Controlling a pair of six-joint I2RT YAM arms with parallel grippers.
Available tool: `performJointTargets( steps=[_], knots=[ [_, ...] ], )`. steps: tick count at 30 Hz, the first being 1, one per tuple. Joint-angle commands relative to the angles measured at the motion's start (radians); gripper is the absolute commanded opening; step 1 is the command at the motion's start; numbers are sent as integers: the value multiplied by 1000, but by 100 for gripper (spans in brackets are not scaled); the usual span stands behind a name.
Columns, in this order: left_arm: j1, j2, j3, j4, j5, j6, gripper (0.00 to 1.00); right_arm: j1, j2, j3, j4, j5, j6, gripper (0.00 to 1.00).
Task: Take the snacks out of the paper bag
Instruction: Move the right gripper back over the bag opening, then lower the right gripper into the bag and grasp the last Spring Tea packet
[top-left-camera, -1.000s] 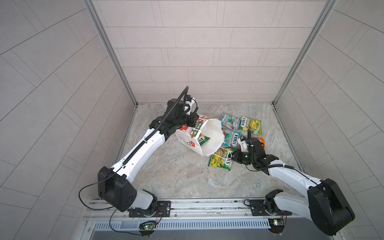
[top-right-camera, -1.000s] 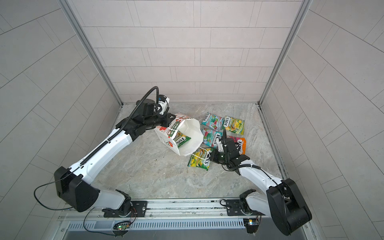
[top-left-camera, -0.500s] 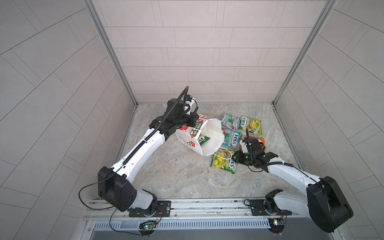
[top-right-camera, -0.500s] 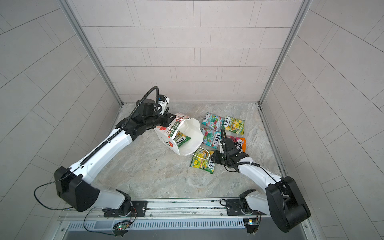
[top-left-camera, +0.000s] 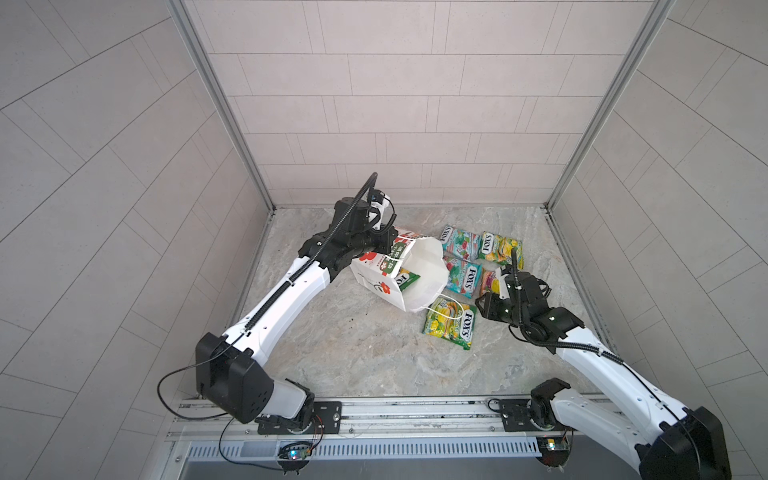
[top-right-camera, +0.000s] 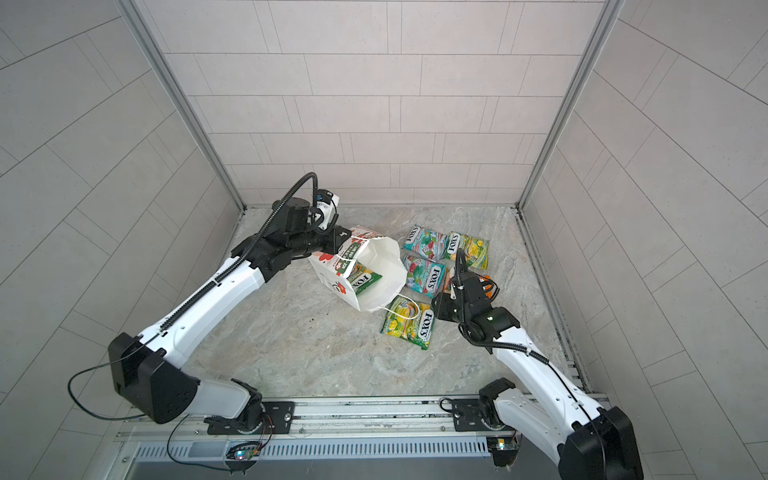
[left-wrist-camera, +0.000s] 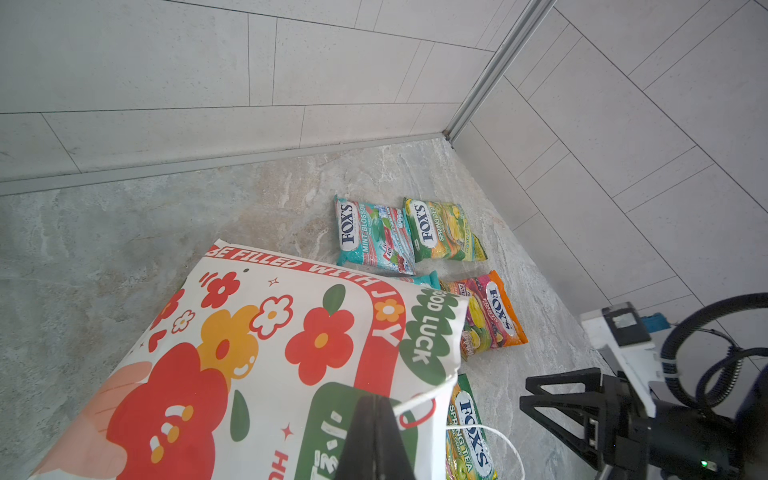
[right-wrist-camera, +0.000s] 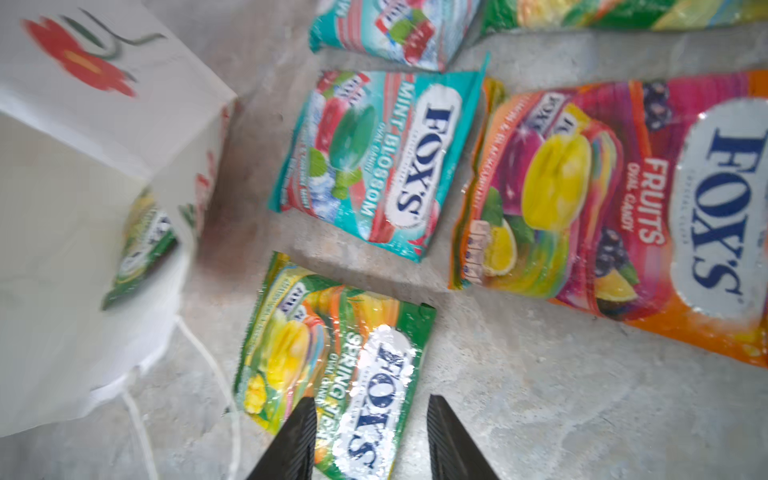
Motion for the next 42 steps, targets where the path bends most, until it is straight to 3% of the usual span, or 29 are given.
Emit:
performJointTargets(
  steps=[1,5,13,19,25,30,42],
  knots=[
    [1,-1,12,-4,-1,9,0,18,-10,47,14,-126,35,45],
    [0,-3,11,-4,0,9,0,80,32,65,113,-215,108,44],
    [1,-4,12,-2,6,8,0,274,210,167,215,-162,166,42],
    [1,-6,14,-2,8,7,0,350,362,260,233,-89,216,40],
    [1,-4,13,-1,10,4,0,377,470,303,282,22,327,40],
    [1,-5,12,1,11,3,0,409,551,365,275,72,351,39],
    [1,-8,11,1,7,4,0,427,715,480,205,52,357,40]
  ],
)
